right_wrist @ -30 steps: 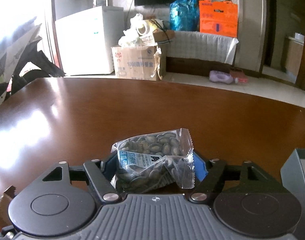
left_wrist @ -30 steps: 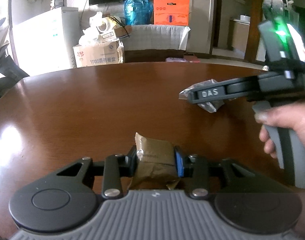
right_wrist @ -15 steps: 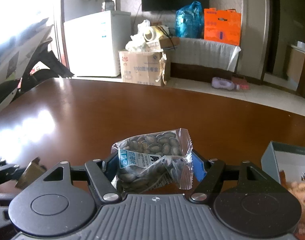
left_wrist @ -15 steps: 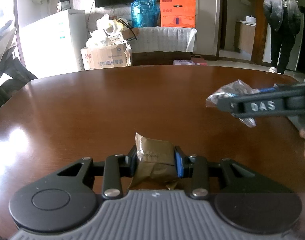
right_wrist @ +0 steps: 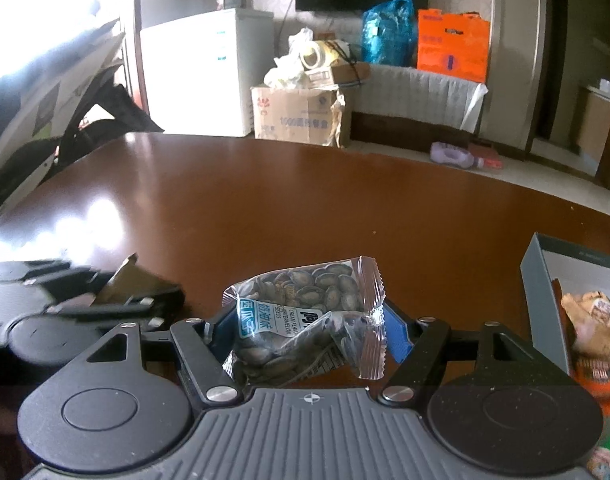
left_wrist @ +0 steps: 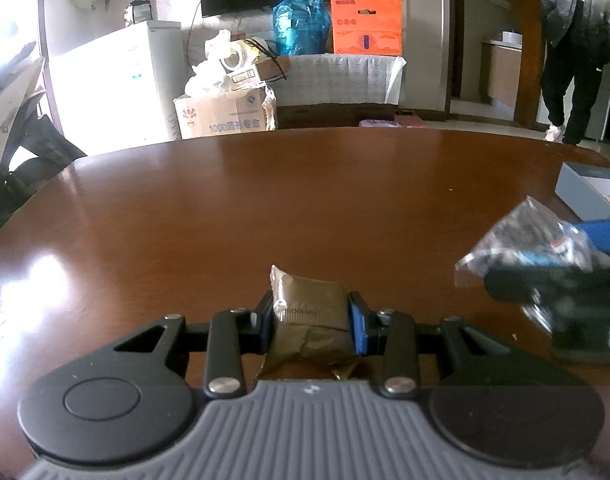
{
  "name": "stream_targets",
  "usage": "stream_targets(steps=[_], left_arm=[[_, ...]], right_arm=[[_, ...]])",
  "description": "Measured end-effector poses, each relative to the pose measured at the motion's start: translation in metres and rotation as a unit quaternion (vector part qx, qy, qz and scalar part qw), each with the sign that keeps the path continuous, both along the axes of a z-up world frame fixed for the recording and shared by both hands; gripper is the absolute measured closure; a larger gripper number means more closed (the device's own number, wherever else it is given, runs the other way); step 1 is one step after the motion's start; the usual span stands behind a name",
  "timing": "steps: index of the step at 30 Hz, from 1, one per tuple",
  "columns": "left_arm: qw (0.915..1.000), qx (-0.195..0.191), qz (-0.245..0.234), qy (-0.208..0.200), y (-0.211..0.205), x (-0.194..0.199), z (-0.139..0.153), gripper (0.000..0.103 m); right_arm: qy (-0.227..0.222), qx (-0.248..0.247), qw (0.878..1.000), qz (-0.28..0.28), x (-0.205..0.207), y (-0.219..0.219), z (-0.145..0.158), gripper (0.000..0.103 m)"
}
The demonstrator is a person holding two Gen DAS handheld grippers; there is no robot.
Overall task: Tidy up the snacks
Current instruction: 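Lift the brown packet and seed bag and carry them toward the box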
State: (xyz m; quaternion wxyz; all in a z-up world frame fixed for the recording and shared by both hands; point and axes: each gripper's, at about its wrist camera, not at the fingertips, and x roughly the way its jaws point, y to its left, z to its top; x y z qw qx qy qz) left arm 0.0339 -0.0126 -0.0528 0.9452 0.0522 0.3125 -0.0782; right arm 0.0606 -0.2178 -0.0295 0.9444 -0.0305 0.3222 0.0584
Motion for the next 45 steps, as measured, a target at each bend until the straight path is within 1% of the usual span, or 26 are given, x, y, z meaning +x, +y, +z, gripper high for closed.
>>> stream_targets(steps=[8, 17, 23, 25, 30, 35, 40, 45], left_arm=[[1.0, 0.002, 0.004, -0.004, -0.004, -0.011, -0.002, 0.068], [0.9999, 0.009, 0.006, -0.006, 0.002, -0.031, -0.002, 0.068], [0.9998, 0.019, -0.009, -0.004, 0.0, -0.047, -0.001, 0.068], [0.9996, 0.025, -0.014, -0.004, -0.004, -0.052, -0.001, 0.068], [0.9994, 0.023, -0.025, 0.004, -0.013, -0.06, 0.001, 0.068], [0.999, 0.022, -0.038, -0.004, -0.025, -0.069, 0.006, 0.068], [0.9987, 0.03, -0.041, -0.005, -0.037, -0.072, 0.006, 0.068], [0.9986, 0.023, -0.046, -0.012, -0.047, -0.074, 0.013, 0.068]], right_arm=[[-0.001, -0.021, 1.0, 0.014, -0.034, 0.019, 0.006, 0.032], [0.002, -0.034, 0.999, 0.013, -0.07, 0.025, 0.009, 0.032], [-0.003, -0.036, 0.999, 0.01, -0.086, 0.025, 0.013, 0.032], [-0.004, -0.037, 0.999, 0.009, -0.089, 0.025, 0.014, 0.032], [-0.016, -0.035, 0.999, 0.0, -0.1, 0.017, 0.022, 0.032], [-0.018, -0.03, 0.999, -0.008, -0.107, 0.01, 0.024, 0.032], [-0.017, -0.029, 0.999, -0.006, -0.109, 0.01, 0.025, 0.032], [-0.022, -0.03, 0.999, -0.011, -0.112, 0.007, 0.027, 0.032]])
